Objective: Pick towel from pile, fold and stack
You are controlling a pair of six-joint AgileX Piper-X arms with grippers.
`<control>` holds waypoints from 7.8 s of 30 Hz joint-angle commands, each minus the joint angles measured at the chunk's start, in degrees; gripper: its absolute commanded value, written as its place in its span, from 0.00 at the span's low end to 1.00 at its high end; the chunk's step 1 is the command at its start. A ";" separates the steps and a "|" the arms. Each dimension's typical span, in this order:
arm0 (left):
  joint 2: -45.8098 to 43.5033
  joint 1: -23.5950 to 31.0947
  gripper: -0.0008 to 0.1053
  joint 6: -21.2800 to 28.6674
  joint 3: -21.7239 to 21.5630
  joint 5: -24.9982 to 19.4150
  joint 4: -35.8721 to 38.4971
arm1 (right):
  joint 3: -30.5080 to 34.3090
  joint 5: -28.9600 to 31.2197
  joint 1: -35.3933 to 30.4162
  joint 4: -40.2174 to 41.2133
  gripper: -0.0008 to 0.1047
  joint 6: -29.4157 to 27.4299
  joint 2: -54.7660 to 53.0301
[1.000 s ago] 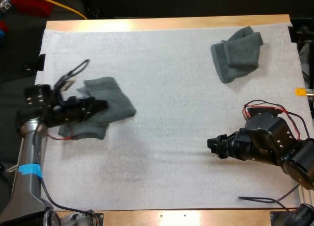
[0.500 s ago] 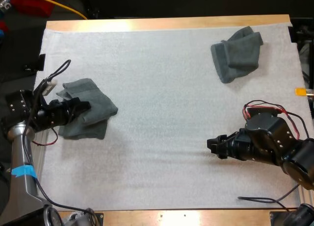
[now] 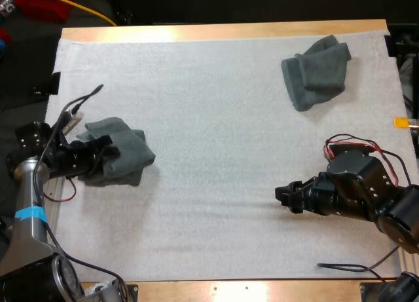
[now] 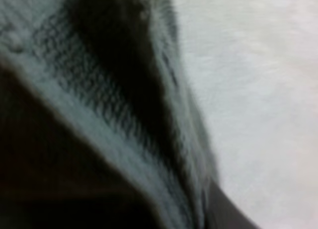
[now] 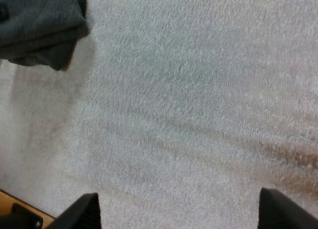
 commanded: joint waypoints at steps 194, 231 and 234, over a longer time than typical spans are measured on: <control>-85.85 -24.31 0.62 15.64 -7.49 -31.81 37.00 | -0.13 11.00 -35.13 13.22 0.61 -25.05 -45.64; -93.03 -23.99 0.62 14.30 10.65 -31.84 16.21 | 13.79 11.00 -35.13 2.69 0.61 -34.88 -54.63; -93.03 -23.99 0.62 17.79 13.33 -31.84 14.66 | 17.78 11.00 -35.13 0.85 0.61 -31.90 -54.64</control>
